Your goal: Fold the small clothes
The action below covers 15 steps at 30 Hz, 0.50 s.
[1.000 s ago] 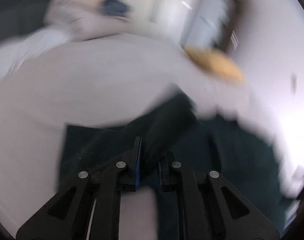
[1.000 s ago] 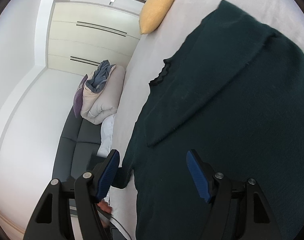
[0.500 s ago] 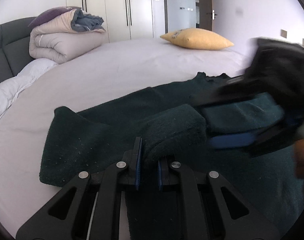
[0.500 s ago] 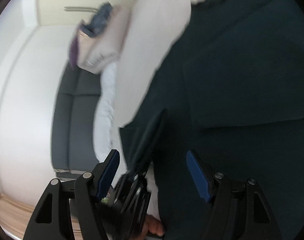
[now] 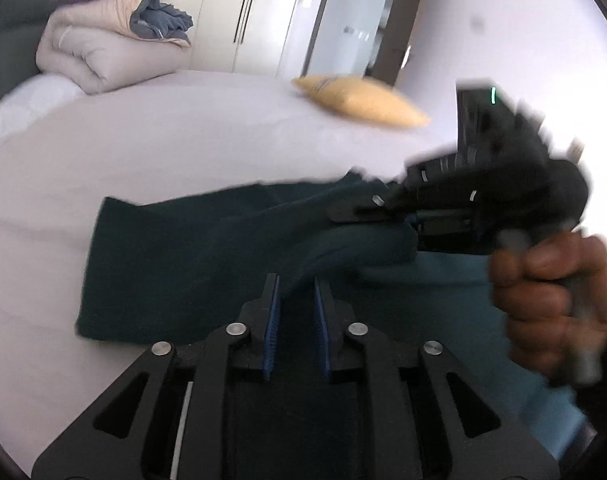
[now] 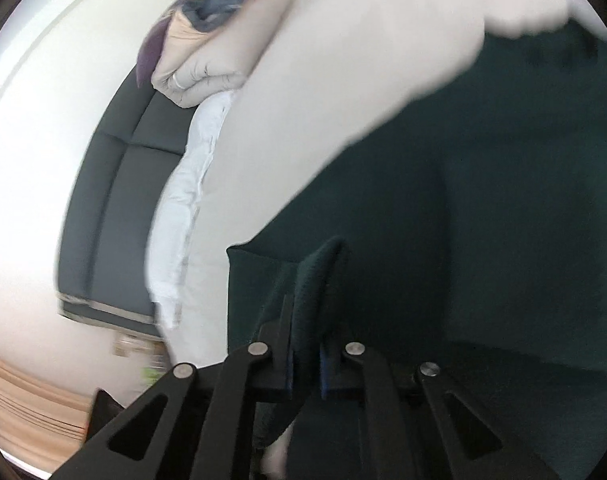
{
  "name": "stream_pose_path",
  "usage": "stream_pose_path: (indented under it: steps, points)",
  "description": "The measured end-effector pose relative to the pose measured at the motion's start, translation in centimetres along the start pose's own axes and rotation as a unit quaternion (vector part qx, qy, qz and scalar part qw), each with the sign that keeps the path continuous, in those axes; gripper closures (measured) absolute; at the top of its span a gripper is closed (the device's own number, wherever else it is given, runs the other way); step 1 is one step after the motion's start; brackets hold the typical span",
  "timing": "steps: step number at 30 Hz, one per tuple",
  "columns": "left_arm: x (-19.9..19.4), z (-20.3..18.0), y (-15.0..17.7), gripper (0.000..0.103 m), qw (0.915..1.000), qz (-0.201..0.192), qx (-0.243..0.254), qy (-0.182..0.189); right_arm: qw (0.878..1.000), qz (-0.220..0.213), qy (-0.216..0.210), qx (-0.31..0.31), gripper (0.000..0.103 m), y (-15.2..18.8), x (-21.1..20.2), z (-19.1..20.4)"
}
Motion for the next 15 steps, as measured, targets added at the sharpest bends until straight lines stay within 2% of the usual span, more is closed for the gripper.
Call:
stream_pose_path:
  steps: [3, 8, 12, 15]
  points:
    - [-1.6, 3.4, -1.7, 0.087, 0.9975, -0.016, -0.068, 0.004, 0.998, -0.032, 0.044, -0.023, 0.094, -1.8, -3.6, -1.5]
    - [-2.0, 10.4, -4.1, 0.087, 0.9886, -0.027, -0.141, -0.046, 0.990, -0.073, 0.122, 0.000, 0.094, -4.2, -9.3, -7.4]
    - [-1.0, 10.9, -6.2, 0.087, 0.9912, -0.022, -0.121, -0.048, 0.984, -0.081, 0.161, -0.002, 0.094, -5.0, -10.9, -10.4]
    - [0.1, 9.0, -7.4, 0.087, 0.9945, -0.006, -0.100, -0.031, 0.982, -0.082, 0.170, 0.007, 0.094, -5.5, -11.2, -11.9]
Point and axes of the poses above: each gripper's, at about its wrist camera, not at the fingertips, and x roughly the way its jaws point, z to its left, y to its underside, the point moved 5 cm from there along x, roughly the way its jaws point, and after that the axes turned 6 degrees about -z, right-handed, at the moved point
